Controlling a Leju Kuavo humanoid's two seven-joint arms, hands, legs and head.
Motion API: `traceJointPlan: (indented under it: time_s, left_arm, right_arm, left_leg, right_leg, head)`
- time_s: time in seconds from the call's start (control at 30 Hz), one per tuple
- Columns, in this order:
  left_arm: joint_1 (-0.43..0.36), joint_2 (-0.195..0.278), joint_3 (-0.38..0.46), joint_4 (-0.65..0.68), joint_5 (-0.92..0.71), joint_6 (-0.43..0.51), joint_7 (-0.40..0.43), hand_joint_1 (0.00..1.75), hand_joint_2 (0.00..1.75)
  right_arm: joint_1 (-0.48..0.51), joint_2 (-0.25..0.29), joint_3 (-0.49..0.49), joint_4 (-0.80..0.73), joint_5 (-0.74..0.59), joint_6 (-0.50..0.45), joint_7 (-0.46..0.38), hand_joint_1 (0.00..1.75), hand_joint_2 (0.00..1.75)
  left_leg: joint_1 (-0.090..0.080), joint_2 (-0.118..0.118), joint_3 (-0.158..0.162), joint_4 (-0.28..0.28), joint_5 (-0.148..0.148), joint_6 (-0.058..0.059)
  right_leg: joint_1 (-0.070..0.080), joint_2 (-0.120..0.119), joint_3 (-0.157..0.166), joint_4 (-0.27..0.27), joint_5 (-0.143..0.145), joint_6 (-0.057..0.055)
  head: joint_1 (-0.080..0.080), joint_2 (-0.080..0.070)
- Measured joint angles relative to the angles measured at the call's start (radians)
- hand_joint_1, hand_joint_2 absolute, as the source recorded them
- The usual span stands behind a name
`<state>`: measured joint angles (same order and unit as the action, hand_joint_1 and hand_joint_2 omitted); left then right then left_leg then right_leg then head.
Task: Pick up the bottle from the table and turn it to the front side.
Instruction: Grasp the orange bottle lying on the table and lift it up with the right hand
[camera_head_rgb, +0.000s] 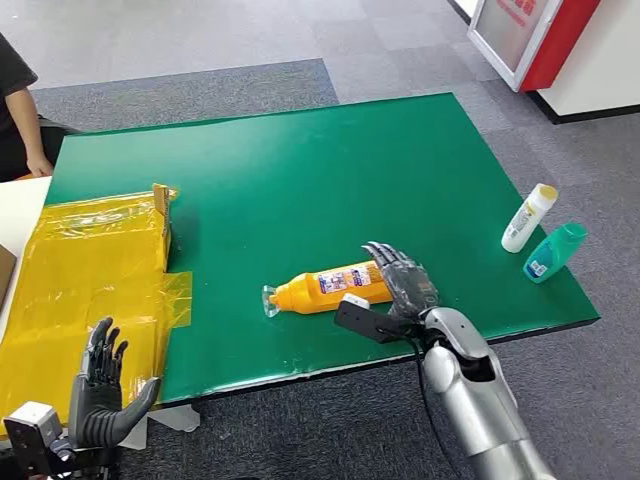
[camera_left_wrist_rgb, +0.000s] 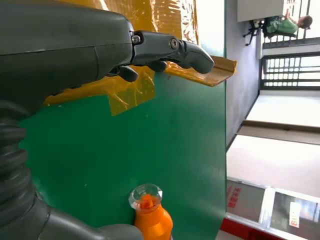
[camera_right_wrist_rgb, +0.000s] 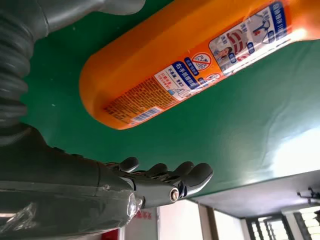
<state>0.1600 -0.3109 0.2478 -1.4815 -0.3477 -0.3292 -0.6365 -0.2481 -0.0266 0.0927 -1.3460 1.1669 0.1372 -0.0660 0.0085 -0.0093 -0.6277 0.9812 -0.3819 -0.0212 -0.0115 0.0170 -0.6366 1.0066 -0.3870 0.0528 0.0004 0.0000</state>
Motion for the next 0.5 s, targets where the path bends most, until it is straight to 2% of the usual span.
traceJointPlan:
  time_s: [0.23,0.5]
  left_arm:
    - [-0.029,0.02,-0.027,0.041,0.0,0.011,-0.002,0.0,1.75]
    - [-0.037,0.032,-0.039,0.065,0.0,0.012,-0.002,0.0,1.75]
  right_arm:
    - [-0.136,-0.025,0.031,0.22,-0.012,0.01,-0.013,0.0,1.75]
    - [-0.174,-0.033,0.048,0.314,-0.013,0.005,-0.014,0.0,1.75]
  left_leg:
    - [0.0,0.0,0.0,0.0,0.002,-0.001]
    - [0.0,0.0,0.0,0.0,0.001,-0.001]
  right_leg:
    - [0.0,0.0,0.0,0.0,0.001,0.0]
    - [0.0,0.0,-0.001,0.0,0.0,0.0]
  head:
    - [0.0,0.0]
    - [0.0,0.0]
